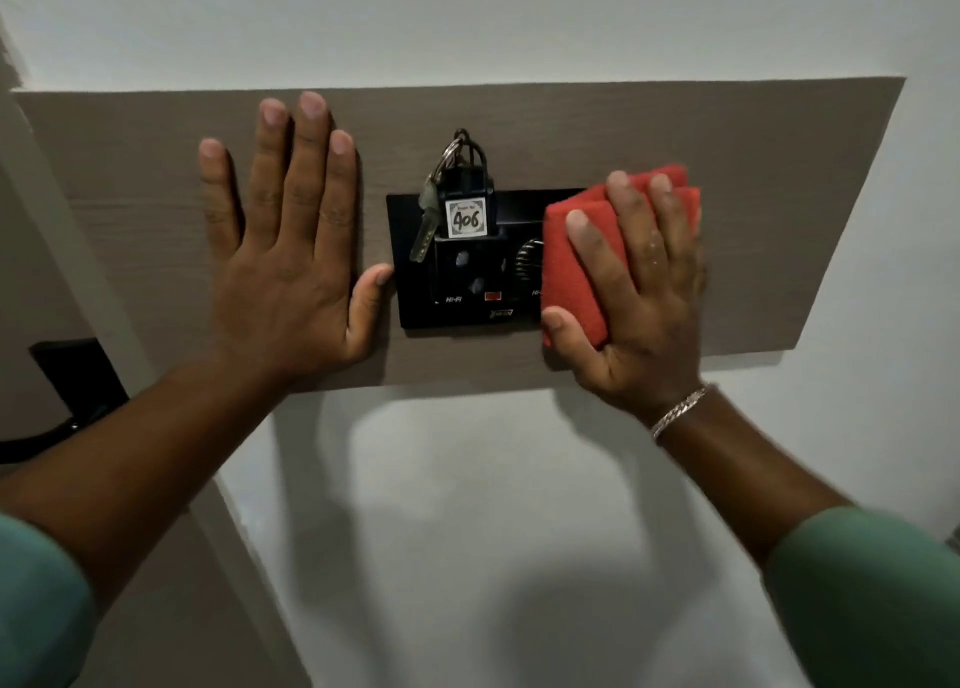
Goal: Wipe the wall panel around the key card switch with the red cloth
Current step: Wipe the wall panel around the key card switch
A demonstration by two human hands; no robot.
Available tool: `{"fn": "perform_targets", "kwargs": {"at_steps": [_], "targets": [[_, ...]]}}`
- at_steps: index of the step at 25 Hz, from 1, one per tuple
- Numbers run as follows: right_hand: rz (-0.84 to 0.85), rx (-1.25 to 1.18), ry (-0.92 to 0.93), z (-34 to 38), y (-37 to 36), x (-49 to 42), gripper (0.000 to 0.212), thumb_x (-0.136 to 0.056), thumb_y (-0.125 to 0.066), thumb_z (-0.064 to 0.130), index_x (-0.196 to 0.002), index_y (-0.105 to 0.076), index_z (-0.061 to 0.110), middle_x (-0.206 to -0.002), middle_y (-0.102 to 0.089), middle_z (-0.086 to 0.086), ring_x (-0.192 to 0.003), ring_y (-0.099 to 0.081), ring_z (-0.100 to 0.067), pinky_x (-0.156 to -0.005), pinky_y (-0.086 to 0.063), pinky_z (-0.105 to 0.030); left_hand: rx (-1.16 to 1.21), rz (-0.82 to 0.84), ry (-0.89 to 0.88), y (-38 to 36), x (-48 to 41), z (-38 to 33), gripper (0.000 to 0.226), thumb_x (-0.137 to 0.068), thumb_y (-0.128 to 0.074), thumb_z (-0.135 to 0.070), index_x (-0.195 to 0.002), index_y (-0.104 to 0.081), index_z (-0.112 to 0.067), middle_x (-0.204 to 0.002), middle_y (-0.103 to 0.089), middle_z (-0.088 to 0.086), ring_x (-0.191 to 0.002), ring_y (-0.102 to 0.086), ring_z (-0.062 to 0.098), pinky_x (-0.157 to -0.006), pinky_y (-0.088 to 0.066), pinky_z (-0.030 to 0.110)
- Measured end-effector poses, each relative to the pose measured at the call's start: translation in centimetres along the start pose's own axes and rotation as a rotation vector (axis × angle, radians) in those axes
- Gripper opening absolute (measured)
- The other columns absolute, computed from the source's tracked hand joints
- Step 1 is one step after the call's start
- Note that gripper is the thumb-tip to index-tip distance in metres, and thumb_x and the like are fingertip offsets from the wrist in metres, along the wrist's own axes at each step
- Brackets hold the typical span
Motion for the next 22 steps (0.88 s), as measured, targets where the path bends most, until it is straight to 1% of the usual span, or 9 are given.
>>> {"fn": "perform_targets", "kwargs": {"at_steps": [3,4,7,8,12,13,16,18,22], "targets": [[-0.072,-0.043,-0.368,0.2,-0.8,1.5,0.064,-0.095,-0.044,0.050,-0.149,-0.032,0.019,-0.159,-0.032,-0.019,-0.151,-0.019,-0.041,-0.125,-0.011,-0.057,-0.004,0.005,0.004,0.0,-0.2,-0.1,0.079,-0.093,-0.031,-0.046,-0.152,-0.011,0.003,-0.159,-0.017,0.030,-0.147,-0.013,0.048,-0.116,-0.007,0.066],[-0.043,-0.033,-0.378,1.3,-1.3,2.1,0.065,-0.096,-0.044,0.051,-0.151,-0.028,0.019,-0.159,-0.028,-0.019,-0.151,-0.017,-0.041,-0.124,-0.011,-0.057,0.002,0.013,0.010,0.0,0.0,-0.1,0.079,-0.093,-0.031,-0.046,-0.152,-0.011,0.003,-0.159,-0.016,0.030,-0.147,-0.013,0.048,-0.116,-0.007,0.067],[0.098,0.063,-0.074,2.7,-1.8,3.8,0.065,-0.096,-0.046,0.053,-0.150,-0.024,0.023,-0.156,-0.026,-0.017,-0.146,-0.021,-0.044,-0.114,-0.026,-0.071,0.012,0.033,0.025,0.3,-0.1,0.0,0.078,-0.094,-0.031,-0.046,-0.152,-0.014,0.004,-0.159,-0.015,0.028,-0.148,-0.015,0.046,-0.116,-0.007,0.067],[0.119,0.077,-0.048,2.0,-1.7,4.3,0.064,-0.096,-0.047,0.052,-0.149,-0.026,0.023,-0.156,-0.028,-0.017,-0.145,-0.022,-0.044,-0.113,-0.028,-0.072,0.011,0.039,0.014,0.3,-0.2,-0.1,0.078,-0.094,-0.032,-0.046,-0.152,-0.014,0.004,-0.159,-0.014,0.027,-0.148,-0.015,0.046,-0.117,-0.006,0.066],[-0.011,-0.015,-0.425,1.3,-1.7,4.5,0.066,-0.099,-0.044,0.045,-0.156,-0.018,0.022,-0.163,-0.020,-0.017,-0.153,-0.010,-0.041,-0.122,-0.015,-0.064,0.019,0.008,0.026,-0.1,-0.2,0.0,0.079,-0.093,-0.031,-0.046,-0.153,-0.012,0.001,-0.162,-0.008,0.021,-0.152,-0.005,0.038,-0.119,0.000,0.063],[-0.006,-0.026,-0.400,2.5,-2.2,4.7,0.067,-0.100,-0.044,0.043,-0.157,-0.016,0.022,-0.165,-0.017,-0.017,-0.153,-0.009,-0.042,-0.122,-0.016,-0.064,0.012,0.002,0.030,-0.1,0.0,0.0,0.079,-0.092,-0.031,-0.046,-0.153,-0.012,0.001,-0.163,-0.009,0.021,-0.152,-0.003,0.036,-0.120,0.000,0.063],[0.144,0.060,-0.008,4.1,-2.9,5.8,0.071,-0.096,-0.055,0.040,-0.156,-0.019,0.027,-0.167,-0.012,-0.012,-0.153,-0.011,-0.041,-0.120,-0.021,-0.065,0.010,-0.006,0.028,0.1,0.0,0.0,0.079,-0.092,-0.032,-0.047,-0.153,-0.014,-0.001,-0.163,-0.013,0.020,-0.153,-0.005,0.034,-0.120,-0.004,0.063],[0.198,0.129,0.097,2.7,-2.1,7.0,0.074,-0.093,-0.062,0.038,-0.155,-0.022,0.030,-0.165,-0.017,-0.008,-0.153,-0.014,-0.038,-0.118,-0.025,-0.065,0.023,0.008,0.017,0.0,0.1,-0.1,0.079,-0.092,-0.033,-0.047,-0.153,-0.013,-0.002,-0.163,-0.012,0.018,-0.153,-0.005,0.034,-0.120,-0.004,0.063],[0.078,-0.133,-0.230,1.9,0.0,5.6,0.063,-0.099,-0.047,0.034,-0.155,-0.019,0.031,-0.167,-0.010,-0.007,-0.154,-0.011,-0.037,-0.126,-0.013,-0.054,-0.006,-0.001,0.026,-0.1,0.2,-0.1,0.079,-0.091,-0.031,-0.047,-0.153,-0.014,-0.002,-0.163,-0.013,0.018,-0.153,-0.005,0.033,-0.121,-0.002,0.061]]}}
Point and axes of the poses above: each hand's wrist, its own x-axis away from the middle knuckle, its own y-axis out of the back of the hand, z = x × y, the point moved 10 cm from there along -x, towards the middle knuckle
